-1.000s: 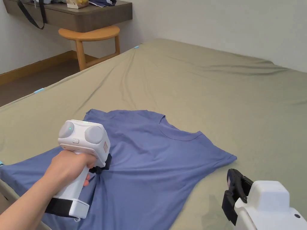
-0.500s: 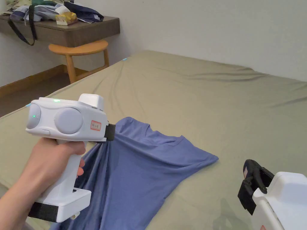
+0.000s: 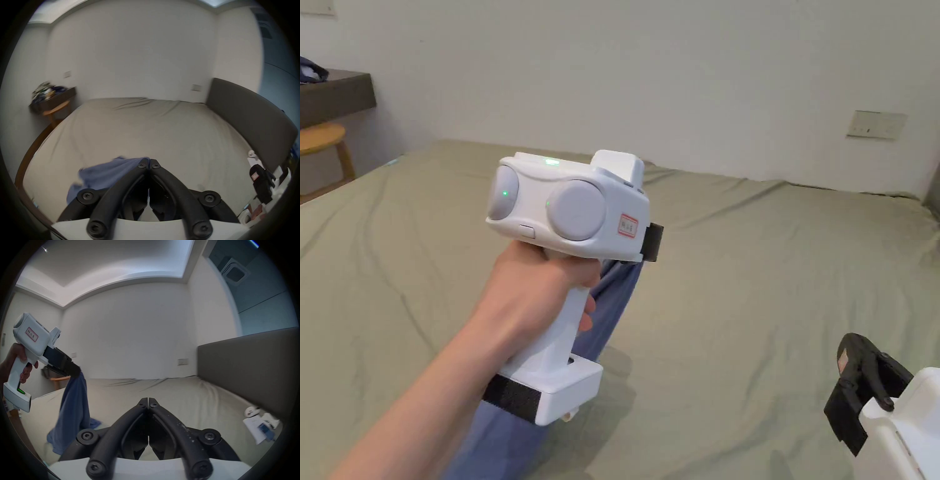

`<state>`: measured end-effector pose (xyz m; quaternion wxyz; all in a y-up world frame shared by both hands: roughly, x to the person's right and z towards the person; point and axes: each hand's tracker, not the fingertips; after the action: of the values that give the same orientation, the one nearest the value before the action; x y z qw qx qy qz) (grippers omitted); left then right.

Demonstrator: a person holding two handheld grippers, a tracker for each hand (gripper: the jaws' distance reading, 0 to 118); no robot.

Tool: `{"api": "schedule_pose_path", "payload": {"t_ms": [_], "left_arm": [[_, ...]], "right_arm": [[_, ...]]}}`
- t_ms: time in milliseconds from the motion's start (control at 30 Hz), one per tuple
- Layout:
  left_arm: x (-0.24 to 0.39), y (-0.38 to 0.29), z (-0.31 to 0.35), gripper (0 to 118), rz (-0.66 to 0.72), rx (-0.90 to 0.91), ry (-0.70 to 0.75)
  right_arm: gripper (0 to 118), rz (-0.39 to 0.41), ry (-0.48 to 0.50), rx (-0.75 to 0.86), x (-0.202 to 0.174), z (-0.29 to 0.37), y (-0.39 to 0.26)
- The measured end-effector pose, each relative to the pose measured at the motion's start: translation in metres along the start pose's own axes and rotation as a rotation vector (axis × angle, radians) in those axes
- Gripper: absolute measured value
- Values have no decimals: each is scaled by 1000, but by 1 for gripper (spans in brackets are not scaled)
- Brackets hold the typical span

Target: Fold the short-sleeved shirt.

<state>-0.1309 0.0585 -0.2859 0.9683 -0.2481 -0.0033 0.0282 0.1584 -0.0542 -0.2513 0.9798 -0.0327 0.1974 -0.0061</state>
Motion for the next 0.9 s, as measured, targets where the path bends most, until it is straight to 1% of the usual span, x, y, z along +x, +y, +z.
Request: {"api": "schedule_pose_path", "payload": {"t_ms": [67, 167, 233, 367, 467, 600, 833, 900], "left_arm": [[46, 11, -17, 0, -34, 2, -108], [106, 20, -39, 0, -104, 5, -231], [137, 20, -49, 0, -117, -5, -311], [191, 8, -69, 0, -155, -55, -439], [218, -15, -85, 0, -173, -113, -488], [238, -58, -112, 0, -148, -183, -488], [271, -156, -149, 0, -163, -321, -416], [280, -183, -159, 0, -157, -368, -405]], "right_arm": [[1, 8, -82, 15, 29, 14, 4], [1, -2, -175, 19, 67, 30, 8], [1, 2, -224, 18, 87, 39, 8], [1, -12, -294, 11, 117, 50, 2], [1, -14, -322, 0, 127, 53, -3], [1, -19, -336, -20, 133, 54, -12], [1, -45, -339, -72, 134, 51, -34], [1, -42, -339, -82, 133, 52, -37]]}}
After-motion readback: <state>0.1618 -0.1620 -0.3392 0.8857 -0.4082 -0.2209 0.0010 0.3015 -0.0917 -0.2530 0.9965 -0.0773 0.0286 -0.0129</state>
